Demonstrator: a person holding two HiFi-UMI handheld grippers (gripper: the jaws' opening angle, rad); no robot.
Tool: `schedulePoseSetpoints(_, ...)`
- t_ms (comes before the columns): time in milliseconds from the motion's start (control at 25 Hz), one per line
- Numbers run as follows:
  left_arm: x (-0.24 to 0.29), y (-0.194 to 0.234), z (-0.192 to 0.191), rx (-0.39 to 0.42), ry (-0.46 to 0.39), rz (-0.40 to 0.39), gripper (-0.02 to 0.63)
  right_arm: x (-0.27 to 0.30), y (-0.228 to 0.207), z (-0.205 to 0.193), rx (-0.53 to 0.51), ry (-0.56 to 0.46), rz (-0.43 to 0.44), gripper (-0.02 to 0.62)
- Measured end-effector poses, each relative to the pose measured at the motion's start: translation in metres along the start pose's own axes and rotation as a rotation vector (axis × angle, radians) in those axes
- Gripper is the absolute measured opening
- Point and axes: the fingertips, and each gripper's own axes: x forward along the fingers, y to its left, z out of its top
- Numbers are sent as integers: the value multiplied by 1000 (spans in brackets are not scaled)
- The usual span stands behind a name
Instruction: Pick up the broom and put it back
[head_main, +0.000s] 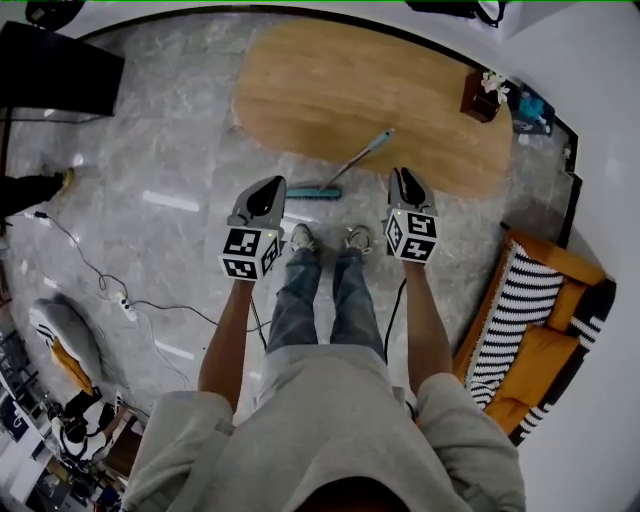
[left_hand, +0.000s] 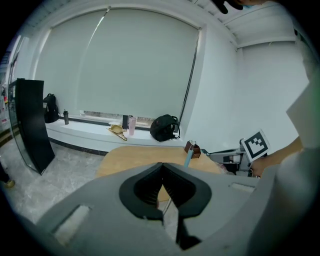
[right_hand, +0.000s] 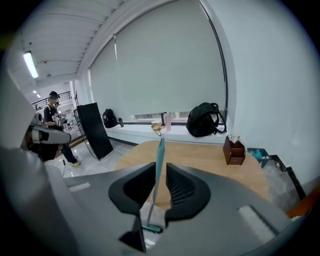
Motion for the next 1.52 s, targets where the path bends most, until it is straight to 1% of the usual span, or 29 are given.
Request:
schedulePoseSetpoints(320, -13, -14, 33, 27, -45, -5, -2, -66, -8, 21, -30, -62, -54, 2)
schedulePoseSetpoints(560, -25, -19, 70, 57, -110, -1, -3, -90, -15, 60, -48, -136, -72, 0)
schedulePoseSetpoints(840, -45, -25, 127, 105, -202, 4, -3, -114, -15, 129, -99, -254, -73, 0)
schedulePoseSetpoints(1160, -68, -33, 177, 160, -292, 6, -3, -147, -10, 200, -141, -394, -76, 0)
schedulePoseSetpoints(1320, -77, -39, 198, 181, -335, 2, -3, -164, -11, 221, -156, -440, -91, 0)
schedulePoseSetpoints(1520, -86, -46, 223, 203, -385, -1, -3, -182, -13, 230, -164, -466, -102, 0)
